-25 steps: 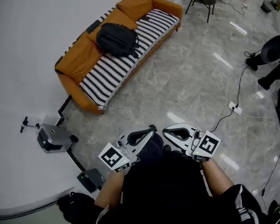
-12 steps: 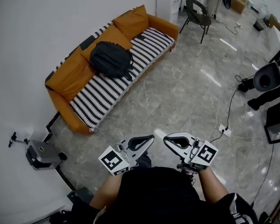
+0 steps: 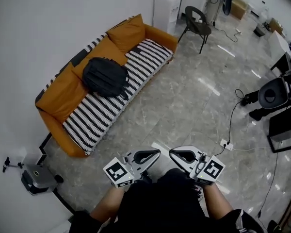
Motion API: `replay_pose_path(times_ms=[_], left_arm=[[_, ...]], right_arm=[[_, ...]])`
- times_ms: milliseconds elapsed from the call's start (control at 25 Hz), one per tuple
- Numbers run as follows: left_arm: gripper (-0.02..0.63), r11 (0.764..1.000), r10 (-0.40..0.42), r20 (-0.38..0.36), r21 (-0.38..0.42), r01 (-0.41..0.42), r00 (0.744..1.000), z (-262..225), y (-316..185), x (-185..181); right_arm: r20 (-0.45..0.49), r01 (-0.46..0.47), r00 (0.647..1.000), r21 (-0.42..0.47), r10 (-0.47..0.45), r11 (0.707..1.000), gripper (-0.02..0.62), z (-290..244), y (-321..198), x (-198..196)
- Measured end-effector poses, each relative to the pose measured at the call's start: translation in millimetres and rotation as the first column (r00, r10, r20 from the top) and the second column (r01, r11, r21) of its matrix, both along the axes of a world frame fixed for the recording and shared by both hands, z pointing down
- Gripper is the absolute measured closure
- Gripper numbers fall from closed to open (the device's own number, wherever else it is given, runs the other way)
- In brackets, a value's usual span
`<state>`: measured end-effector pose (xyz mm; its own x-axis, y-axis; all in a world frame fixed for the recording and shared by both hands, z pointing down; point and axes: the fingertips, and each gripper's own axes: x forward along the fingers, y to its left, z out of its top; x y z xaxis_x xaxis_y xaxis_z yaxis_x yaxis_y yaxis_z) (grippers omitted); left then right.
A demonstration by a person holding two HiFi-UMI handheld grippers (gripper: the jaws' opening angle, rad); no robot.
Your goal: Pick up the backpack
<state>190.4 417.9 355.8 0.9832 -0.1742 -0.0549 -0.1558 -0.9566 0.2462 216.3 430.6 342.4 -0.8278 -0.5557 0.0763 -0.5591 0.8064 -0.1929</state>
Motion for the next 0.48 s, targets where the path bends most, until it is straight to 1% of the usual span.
replay_pose_path(times_ms=[120, 200, 320, 480], left_arm=[[0.586, 1.000, 0.007, -0.002, 0.010, -0.006, 1.000, -1, -11, 23], [0.586, 1.000, -0.010, 0.016, 0.022, 0.010, 1.000, -1, -22, 36], [0.586, 0.997, -0.079, 0.054, 0.029, 0.077, 0.995, 1, -47, 49], [0.586, 0.982, -0.187, 0.076, 0.032, 0.185, 0.979, -4, -78, 70]], right_arm=[[0.019, 0.000, 1.000, 0.002, 0.000, 1.000, 0.568, 0, -13, 21], [0.049, 0.005, 0.999, 0.023, -0.006, 1.000, 0.568, 0, -28, 37], [0.091, 0.055, 0.994, 0.037, -0.058, 0.998, 0.568, 2, -58, 54], [0.095, 0.155, 0.982, 0.067, -0.161, 0.986, 0.568, 1, -94, 80]])
